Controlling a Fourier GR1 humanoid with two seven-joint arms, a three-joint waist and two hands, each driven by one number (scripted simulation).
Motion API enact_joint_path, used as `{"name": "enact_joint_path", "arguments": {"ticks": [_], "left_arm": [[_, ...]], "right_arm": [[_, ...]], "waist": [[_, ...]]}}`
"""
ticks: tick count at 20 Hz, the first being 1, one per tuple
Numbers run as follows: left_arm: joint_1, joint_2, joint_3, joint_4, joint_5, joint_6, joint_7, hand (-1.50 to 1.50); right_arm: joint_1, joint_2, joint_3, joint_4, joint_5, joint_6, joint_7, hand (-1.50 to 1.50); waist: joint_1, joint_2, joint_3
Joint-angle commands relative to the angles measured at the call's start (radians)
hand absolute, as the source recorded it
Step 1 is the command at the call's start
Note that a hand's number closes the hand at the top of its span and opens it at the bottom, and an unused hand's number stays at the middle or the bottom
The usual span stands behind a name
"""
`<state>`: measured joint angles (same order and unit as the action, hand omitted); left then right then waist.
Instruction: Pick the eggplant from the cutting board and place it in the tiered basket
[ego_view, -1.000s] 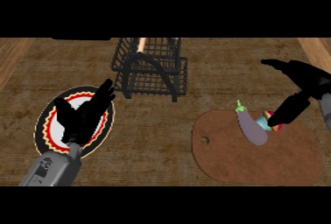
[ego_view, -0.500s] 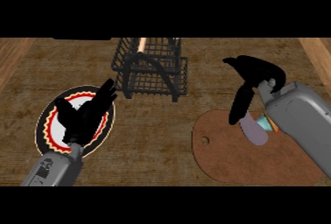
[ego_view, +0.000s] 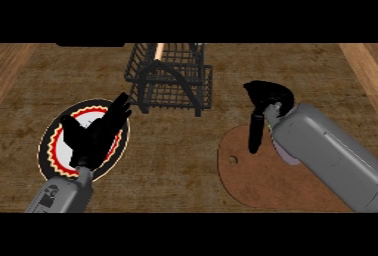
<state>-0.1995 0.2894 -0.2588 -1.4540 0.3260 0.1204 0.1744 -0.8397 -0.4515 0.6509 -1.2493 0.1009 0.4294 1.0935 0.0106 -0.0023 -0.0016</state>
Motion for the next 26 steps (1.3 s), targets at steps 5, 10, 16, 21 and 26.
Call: {"name": "enact_joint_path", "arguments": {"ticks": [5,10,16,21,26], "left_arm": [[-0.008,0.017,0.057,-0.006,0.029,-0.03,0.021,0.0],[0.035,-0.046,0.004,0.037,-0.042,-0.005,-0.058,0.0],[-0.003,-0.024,0.032,0.014,-0.045,-0.01,0.006,0.0],[0.009,-0.055,0.041,0.038,-0.049,-0.021,-0.022,0.0],[-0.01,-0.032,0.074,0.03,-0.031,-0.075,0.006,0.0]], "right_arm": [[0.048,0.039,0.025,0.009,-0.014,0.068,0.203,-1.5],[0.101,0.031,0.058,-0.036,0.034,0.037,0.215,-1.5],[0.099,-0.036,0.03,-0.018,0.074,0.076,0.16,-1.5],[0.181,-0.055,0.018,-0.09,0.14,0.043,0.152,-1.5],[0.238,-0.058,-0.007,-0.105,0.188,0.039,0.103,-1.5]], "waist": [[-0.013,-0.002,0.001],[-0.02,-0.001,0.0],[-0.014,0.001,0.001],[-0.017,0.001,0.001],[-0.016,0.001,0.001]]}}
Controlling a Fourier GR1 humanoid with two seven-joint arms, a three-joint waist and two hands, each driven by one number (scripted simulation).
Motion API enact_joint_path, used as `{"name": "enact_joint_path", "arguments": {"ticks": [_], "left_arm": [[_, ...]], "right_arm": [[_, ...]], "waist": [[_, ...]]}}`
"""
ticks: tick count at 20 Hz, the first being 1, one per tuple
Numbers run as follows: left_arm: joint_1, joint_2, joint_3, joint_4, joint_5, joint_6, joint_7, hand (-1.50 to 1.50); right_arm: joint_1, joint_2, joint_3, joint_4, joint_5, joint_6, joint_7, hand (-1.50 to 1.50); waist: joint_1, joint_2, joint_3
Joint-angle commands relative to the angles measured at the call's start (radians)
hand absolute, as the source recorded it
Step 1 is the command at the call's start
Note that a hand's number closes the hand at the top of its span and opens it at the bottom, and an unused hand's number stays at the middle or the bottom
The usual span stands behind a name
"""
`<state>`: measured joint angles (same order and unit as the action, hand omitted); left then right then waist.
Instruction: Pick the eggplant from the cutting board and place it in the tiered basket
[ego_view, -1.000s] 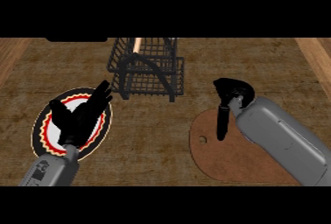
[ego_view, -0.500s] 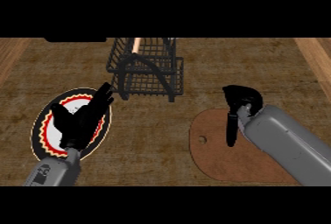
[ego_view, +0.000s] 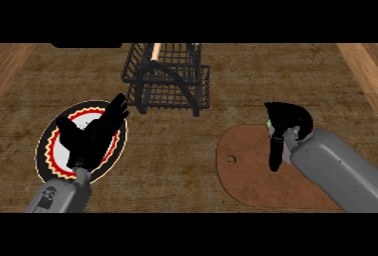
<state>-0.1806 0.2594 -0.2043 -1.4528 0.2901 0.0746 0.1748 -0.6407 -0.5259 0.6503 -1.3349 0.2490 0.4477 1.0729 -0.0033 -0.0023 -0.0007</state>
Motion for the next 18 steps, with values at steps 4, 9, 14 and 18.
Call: {"name": "enact_joint_path", "arguments": {"ticks": [4,9,14,18], "left_arm": [[-0.034,-0.013,0.015,-0.036,-0.027,0.01,0.07,0.0],[-0.023,-0.046,0.028,0.009,-0.045,-0.012,0.017,0.0],[-0.025,-0.049,0.035,0.027,-0.064,-0.026,0.007,0.0],[0.032,-0.061,0.026,-0.07,-0.081,-0.02,0.045,0.0]], "right_arm": [[0.051,0.086,-0.027,0.013,0.096,0.012,0.119,-1.5],[0.084,0.069,-0.102,0.089,0.166,-0.002,-0.006,-1.5],[0.14,0.036,-0.145,0.078,0.2,0.006,-0.024,-1.5],[0.113,0.129,-0.177,0.137,0.253,0.026,-0.026,-1.5]], "waist": [[0.004,0.001,0.001],[0.004,0.002,0.001],[0.001,0.002,0.0],[0.011,0.002,0.001]]}}
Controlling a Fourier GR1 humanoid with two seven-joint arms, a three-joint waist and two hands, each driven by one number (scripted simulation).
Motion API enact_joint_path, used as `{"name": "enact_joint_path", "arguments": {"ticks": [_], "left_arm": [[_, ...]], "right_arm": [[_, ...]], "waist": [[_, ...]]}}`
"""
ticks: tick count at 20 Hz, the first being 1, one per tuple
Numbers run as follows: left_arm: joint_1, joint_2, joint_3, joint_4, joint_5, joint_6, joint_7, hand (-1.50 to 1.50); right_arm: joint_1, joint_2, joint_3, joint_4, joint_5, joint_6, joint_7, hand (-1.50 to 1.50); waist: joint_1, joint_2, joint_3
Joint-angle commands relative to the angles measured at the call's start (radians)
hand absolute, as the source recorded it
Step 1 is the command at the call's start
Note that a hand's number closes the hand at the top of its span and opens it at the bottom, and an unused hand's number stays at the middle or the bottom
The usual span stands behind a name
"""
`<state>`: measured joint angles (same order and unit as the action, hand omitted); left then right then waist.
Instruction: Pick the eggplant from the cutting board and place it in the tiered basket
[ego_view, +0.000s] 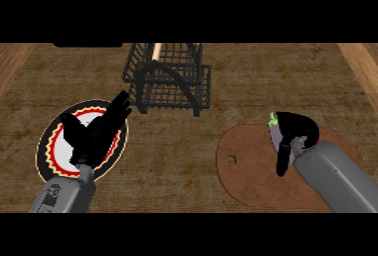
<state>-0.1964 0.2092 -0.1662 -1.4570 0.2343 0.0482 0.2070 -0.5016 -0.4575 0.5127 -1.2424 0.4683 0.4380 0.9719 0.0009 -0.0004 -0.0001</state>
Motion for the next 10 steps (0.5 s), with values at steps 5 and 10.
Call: {"name": "enact_joint_path", "arguments": {"ticks": [5,10], "left_arm": [[0.03,-0.035,0.007,-0.071,-0.044,0.002,0.045,0.0],[0.018,-0.041,0.033,-0.012,-0.045,-0.021,0.003,0.0]], "right_arm": [[0.1,0.007,-0.075,-0.02,0.109,0.041,-0.039,-1.5],[0.096,0.109,-0.081,0.094,0.112,0.006,-0.144,1.5]], "waist": [[-0.002,-0.001,0.0],[0.001,0.0,0.0]]}}
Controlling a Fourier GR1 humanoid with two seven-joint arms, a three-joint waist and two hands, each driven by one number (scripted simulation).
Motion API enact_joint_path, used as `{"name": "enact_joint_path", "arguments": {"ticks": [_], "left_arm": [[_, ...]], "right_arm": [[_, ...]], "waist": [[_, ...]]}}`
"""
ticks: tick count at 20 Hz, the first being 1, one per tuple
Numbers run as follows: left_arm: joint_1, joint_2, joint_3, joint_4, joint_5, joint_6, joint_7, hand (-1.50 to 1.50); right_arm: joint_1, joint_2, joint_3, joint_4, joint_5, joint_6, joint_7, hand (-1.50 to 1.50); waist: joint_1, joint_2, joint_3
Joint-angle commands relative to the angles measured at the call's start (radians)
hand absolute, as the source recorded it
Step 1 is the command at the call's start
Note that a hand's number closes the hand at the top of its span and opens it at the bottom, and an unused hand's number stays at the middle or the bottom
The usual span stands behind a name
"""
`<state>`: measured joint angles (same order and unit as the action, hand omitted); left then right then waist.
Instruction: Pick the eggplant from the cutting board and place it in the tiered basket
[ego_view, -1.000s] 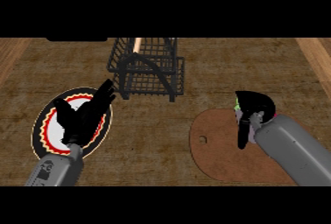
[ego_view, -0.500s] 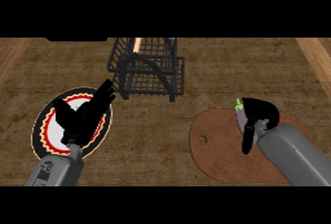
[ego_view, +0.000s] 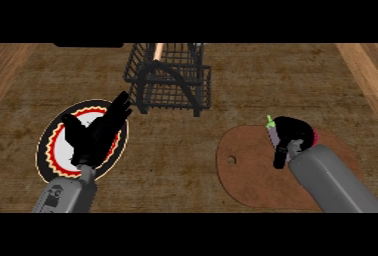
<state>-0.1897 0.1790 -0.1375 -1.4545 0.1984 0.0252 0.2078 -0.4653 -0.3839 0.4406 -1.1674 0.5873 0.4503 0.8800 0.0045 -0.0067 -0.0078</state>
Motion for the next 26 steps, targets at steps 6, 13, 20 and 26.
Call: {"name": "enact_joint_path", "arguments": {"ticks": [6,13,20,26], "left_arm": [[0.07,0.005,-0.003,-0.077,-0.027,-0.019,0.017,0.0],[0.02,-0.005,0.033,-0.043,-0.015,-0.032,0.041,0.0],[0.027,-0.006,0.05,-0.046,-0.009,-0.025,0.023,0.0],[0.037,-0.014,0.043,-0.035,-0.028,-0.009,0.031,0.0]], "right_arm": [[0.027,0.029,-0.013,0.04,0.062,0.004,-0.133,1.5],[0.035,0.09,-0.053,-0.014,0.112,-0.083,-0.134,1.5],[0.208,0.276,0.055,-0.313,0.295,-0.412,0.109,1.5],[0.277,0.38,0.187,-0.585,0.477,-0.563,0.317,1.5]], "waist": [[0.002,0.006,0.008],[-0.002,0.006,0.008],[-0.027,-0.006,0.007],[-0.035,-0.01,0.007]]}}
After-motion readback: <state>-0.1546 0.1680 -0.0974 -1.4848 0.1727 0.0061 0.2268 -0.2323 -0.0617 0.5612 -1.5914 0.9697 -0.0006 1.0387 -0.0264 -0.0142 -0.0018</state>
